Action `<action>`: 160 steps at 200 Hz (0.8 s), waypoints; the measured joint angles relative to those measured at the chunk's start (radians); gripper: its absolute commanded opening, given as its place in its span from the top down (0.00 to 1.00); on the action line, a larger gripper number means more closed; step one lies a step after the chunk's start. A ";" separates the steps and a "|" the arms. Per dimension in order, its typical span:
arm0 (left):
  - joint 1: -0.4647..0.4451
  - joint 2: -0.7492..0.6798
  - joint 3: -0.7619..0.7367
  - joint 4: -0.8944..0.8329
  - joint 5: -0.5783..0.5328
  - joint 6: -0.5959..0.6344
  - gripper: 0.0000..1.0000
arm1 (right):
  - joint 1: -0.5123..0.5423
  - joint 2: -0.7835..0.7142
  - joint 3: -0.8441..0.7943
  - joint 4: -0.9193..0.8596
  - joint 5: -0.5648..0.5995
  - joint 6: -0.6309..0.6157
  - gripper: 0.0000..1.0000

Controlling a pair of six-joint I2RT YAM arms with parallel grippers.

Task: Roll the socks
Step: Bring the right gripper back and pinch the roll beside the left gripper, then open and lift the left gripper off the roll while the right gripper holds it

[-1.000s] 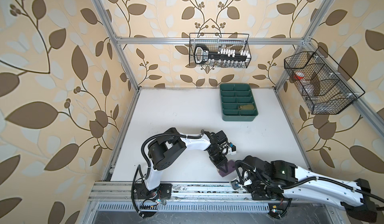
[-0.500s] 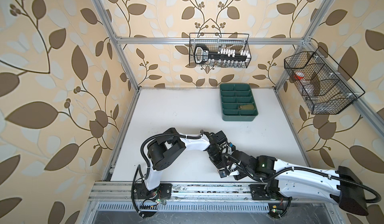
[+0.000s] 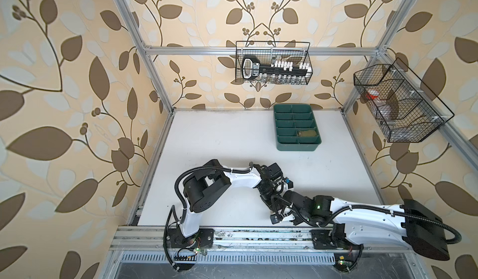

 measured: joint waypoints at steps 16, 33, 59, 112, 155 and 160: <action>0.000 -0.008 -0.001 0.000 -0.010 0.001 0.83 | 0.002 0.016 0.018 -0.019 0.002 0.005 0.86; -0.005 -0.015 0.000 -0.003 -0.030 0.003 0.65 | 0.003 0.020 0.023 -0.026 -0.003 0.008 0.92; -0.006 -0.047 0.001 -0.036 -0.127 0.045 0.42 | 0.003 0.016 0.026 -0.029 -0.032 0.019 0.96; 0.067 -0.196 -0.023 -0.117 -0.359 0.122 0.01 | -0.013 0.032 0.031 0.024 -0.099 0.042 0.98; 0.317 -0.641 -0.056 -0.032 -0.703 0.182 0.01 | -0.054 0.085 0.081 -0.014 -0.210 0.070 0.98; 0.331 -0.712 -0.073 -0.005 -0.746 0.190 0.01 | -0.059 0.094 0.090 -0.021 -0.220 0.073 0.98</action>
